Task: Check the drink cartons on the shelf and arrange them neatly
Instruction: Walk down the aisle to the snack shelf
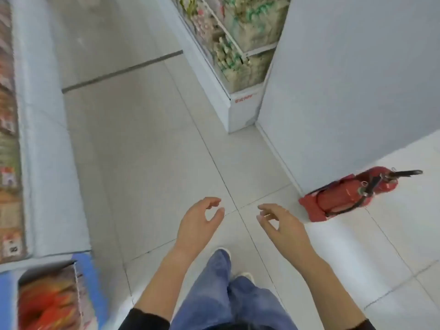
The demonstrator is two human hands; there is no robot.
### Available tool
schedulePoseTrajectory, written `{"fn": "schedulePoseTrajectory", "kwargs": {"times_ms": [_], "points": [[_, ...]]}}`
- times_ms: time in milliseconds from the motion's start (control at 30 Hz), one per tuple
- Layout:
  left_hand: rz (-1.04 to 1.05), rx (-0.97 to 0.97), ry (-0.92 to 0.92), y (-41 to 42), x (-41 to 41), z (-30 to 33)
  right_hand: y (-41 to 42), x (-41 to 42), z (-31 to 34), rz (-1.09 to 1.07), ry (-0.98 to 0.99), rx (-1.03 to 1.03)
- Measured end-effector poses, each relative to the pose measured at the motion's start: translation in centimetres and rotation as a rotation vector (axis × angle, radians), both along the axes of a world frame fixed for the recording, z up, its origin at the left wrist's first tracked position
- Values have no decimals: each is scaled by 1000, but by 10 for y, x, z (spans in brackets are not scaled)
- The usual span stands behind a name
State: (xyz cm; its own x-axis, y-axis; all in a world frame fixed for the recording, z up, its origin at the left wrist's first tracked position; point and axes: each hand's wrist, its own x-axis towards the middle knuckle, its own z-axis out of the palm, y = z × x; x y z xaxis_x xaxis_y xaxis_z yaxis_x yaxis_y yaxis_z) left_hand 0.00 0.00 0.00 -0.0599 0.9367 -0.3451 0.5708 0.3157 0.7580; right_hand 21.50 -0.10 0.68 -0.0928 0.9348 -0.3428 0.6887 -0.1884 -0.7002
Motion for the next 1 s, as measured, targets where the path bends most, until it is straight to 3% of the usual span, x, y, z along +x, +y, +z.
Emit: {"fn": "schedulePoseTrajectory", "kwargs": {"times_ms": [267, 400, 600, 1000], "points": [[376, -61, 81, -3, -126, -9, 88, -140, -13, 494, -81, -39], [465, -71, 60, 20, -191, -19, 144, -226, -17, 600, -76, 0], [464, -75, 94, 100, -290, -17, 243, -330, -14, 645, -104, 22], [432, 49, 102, 380, -483, -12, 492, -489, -34, 538, -127, -55]]}}
